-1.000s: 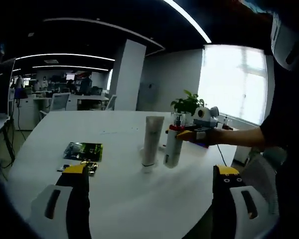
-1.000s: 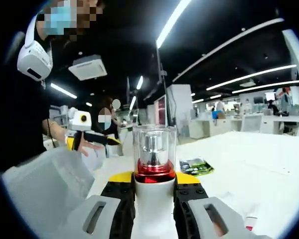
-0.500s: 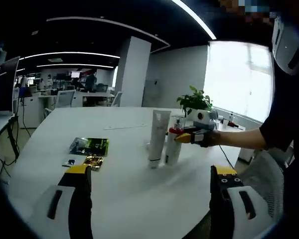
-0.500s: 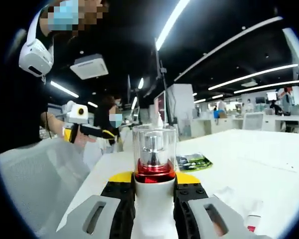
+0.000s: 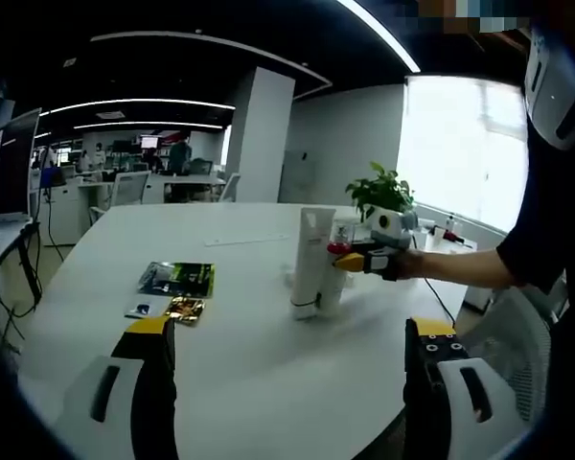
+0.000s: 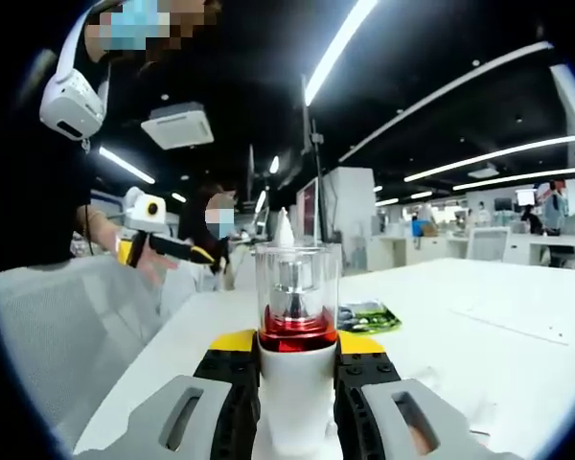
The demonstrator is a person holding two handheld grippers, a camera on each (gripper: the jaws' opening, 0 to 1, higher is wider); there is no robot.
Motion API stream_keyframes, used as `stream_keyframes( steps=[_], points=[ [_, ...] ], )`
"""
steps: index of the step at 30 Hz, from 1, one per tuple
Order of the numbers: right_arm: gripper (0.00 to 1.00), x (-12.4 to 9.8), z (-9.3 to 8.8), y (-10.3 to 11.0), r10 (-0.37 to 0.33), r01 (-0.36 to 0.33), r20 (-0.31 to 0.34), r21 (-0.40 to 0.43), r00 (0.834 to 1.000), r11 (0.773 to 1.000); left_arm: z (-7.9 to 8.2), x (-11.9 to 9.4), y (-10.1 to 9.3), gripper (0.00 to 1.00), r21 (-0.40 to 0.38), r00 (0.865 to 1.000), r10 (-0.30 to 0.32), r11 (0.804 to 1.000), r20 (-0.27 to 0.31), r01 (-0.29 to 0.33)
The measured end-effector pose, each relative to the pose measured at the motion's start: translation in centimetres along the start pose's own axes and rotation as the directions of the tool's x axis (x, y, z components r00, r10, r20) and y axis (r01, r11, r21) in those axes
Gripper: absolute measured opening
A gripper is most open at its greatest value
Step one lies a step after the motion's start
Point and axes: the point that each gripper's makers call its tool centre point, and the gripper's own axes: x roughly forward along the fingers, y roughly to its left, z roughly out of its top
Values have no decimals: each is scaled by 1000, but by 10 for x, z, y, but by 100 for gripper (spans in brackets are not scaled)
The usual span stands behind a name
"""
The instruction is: Arrange the skincare products in the storage area until every visible bottle or jar stands upright without overlapping.
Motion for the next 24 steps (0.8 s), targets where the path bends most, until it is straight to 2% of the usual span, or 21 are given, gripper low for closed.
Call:
stream_keyframes(
  steps=[4, 10, 24],
  points=[
    [20, -1, 0, -7, -9, 9, 15, -12, 1000, 1000, -2, 1, -1, 92, 0, 1000, 2, 1000, -7, -2],
    [21, -1, 1, -6, 8, -7, 22, -37, 1000, 999, -5, 2, -1, 92, 3, 1000, 5, 1000, -17, -5],
    [22, 1, 0, 0, 27, -28, -16, -65, 999, 997, -4, 1, 2, 91, 2, 1000, 19, 1000, -16, -19]
  ],
)
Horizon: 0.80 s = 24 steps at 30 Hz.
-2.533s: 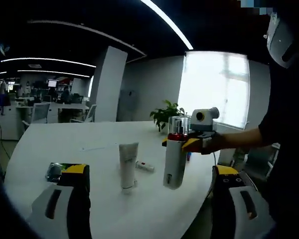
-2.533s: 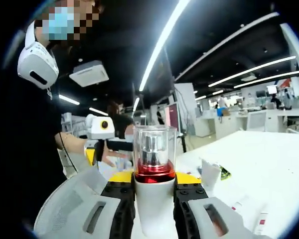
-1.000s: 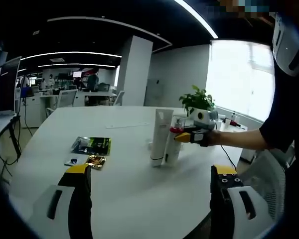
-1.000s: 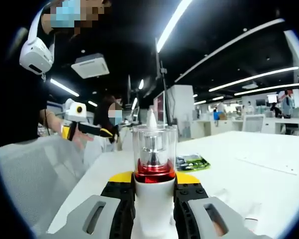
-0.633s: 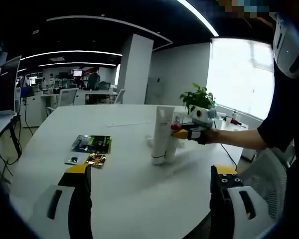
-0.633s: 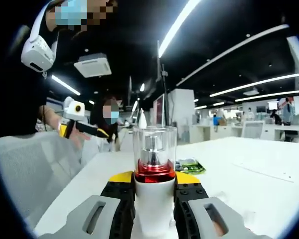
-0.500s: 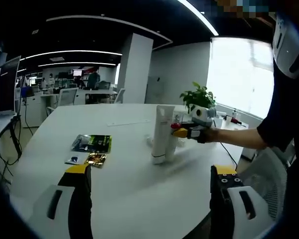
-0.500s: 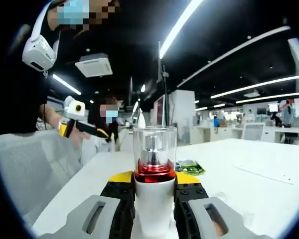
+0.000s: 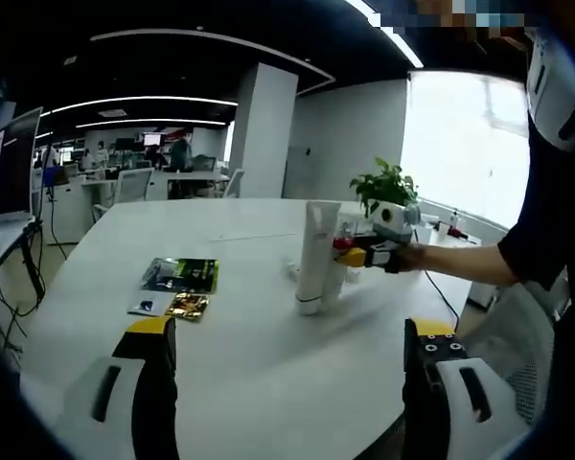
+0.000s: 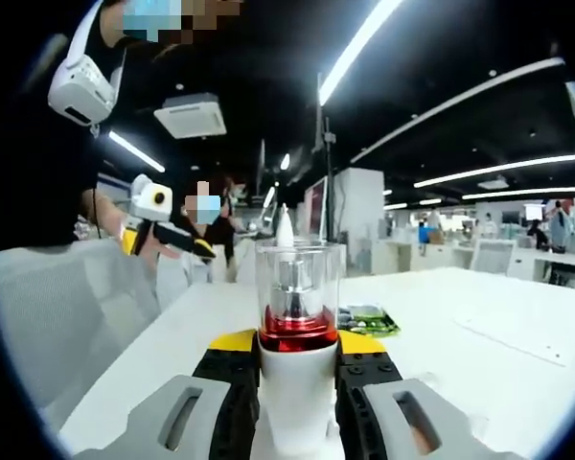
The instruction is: Arrange the skincare products in the storage area until every visible bottle or jar stands upright without overlapping.
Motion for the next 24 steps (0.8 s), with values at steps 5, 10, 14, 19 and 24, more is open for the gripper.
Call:
stream_keyframes(
  steps=[5, 10, 14, 19, 24],
  points=[
    [23, 1, -2, 0, -8, 8, -18, 28, 1000, 1000, 0, 0, 2, 91, -11, 1000, 3, 1000, 1, -3],
    [23, -1, -2, -1, -29, 30, -24, 46, 999, 999, 0, -1, 2, 91, -15, 1000, 3, 1000, 0, -3],
    [32, -1, -9, -1, -52, 56, -83, 53, 995, 997, -2, 0, 0, 91, -7, 1000, -7, 1000, -14, 7],
    [31, -6, -3, 0, -93, 101, -102, 77, 990, 992, -6, 1, -4, 92, 5, 999, -19, 1000, -49, 19],
    [39, -14, -8, 3, -153, 176, -186, 118, 971, 977, -8, -1, -2, 91, 23, 996, -14, 1000, -84, 16]
  ],
)
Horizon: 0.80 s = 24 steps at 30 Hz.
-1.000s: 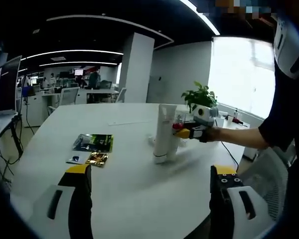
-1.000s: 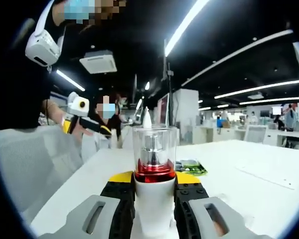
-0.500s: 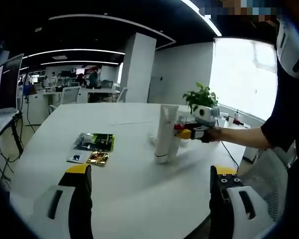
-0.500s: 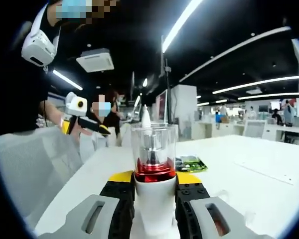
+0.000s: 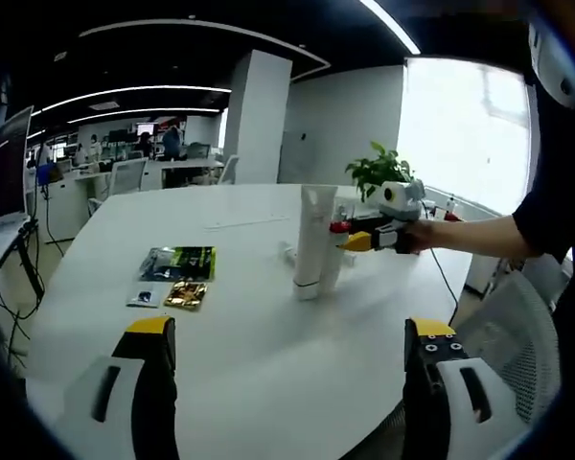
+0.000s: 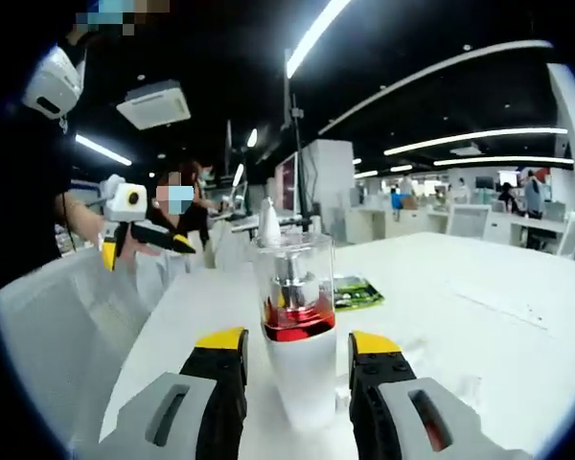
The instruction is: Arrange the skincare products in the storage area until every visible bottle or jar stands upright without overlapping.
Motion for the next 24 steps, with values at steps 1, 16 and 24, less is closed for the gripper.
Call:
stream_keyframes(
  steps=[1, 16, 24],
  points=[
    [42, -2, -1, 1, -14, 14, -17, 12, 1000, 1000, -2, 0, 2, 91, 9, 1000, 6, 1000, -13, -6],
    [68, -41, -10, 32, -142, 168, -184, 137, 973, 976, 6, -6, 4, 94, -12, 998, -22, 1000, -67, 21],
    [89, -57, 0, 58, -156, 190, -154, 240, 976, 952, 32, -1, -2, 95, -8, 998, -57, 998, -40, 57]
  ],
)
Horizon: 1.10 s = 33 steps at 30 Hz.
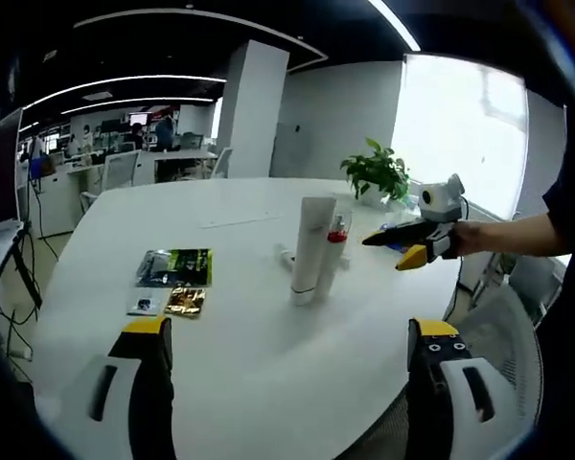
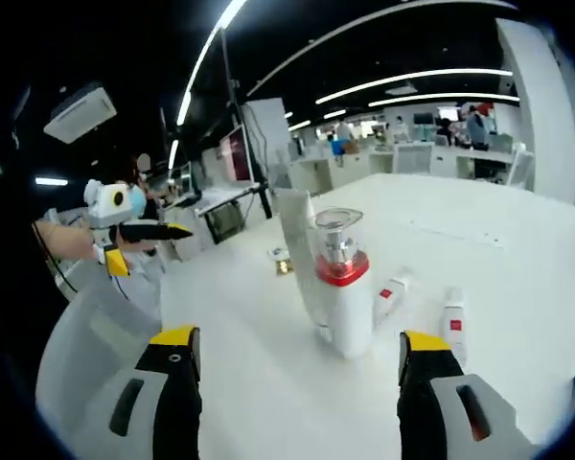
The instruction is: Arrange the skincare products in the storage area until every visible bottle or jar stands upright without overlapping.
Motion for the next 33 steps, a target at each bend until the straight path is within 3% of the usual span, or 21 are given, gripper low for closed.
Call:
stream_keyframes(
  steps=[1, 5, 14, 17, 22, 33],
  points=[
    [90, -4, 0, -11, -68, 68, 5, 20, 998, 997, 1, 0, 1, 95, 4, 1000, -1, 1000, -1, 1],
    [96, -18, 1, -5, -106, 104, 30, 63, 994, 993, 5, 2, 2, 95, -9, 1000, -1, 1000, 11, 2],
    [99, -42, -14, 11, -181, 171, 46, 169, 982, 971, -19, -6, 10, 95, -152, 999, 40, 988, 15, -38],
    [99, -48, -15, 20, -191, 175, 61, 196, 980, 965, -25, -8, 18, 94, -177, 998, 56, 983, 11, -53],
    [99, -55, -24, 26, -197, 186, 25, 235, 980, 954, -22, -7, 26, 93, -180, 997, 72, 981, 15, -68],
    [99, -55, -28, 34, -203, 187, 36, 260, 978, 947, -14, -2, 9, 93, -146, 999, 30, 989, 29, -25]
  ],
)
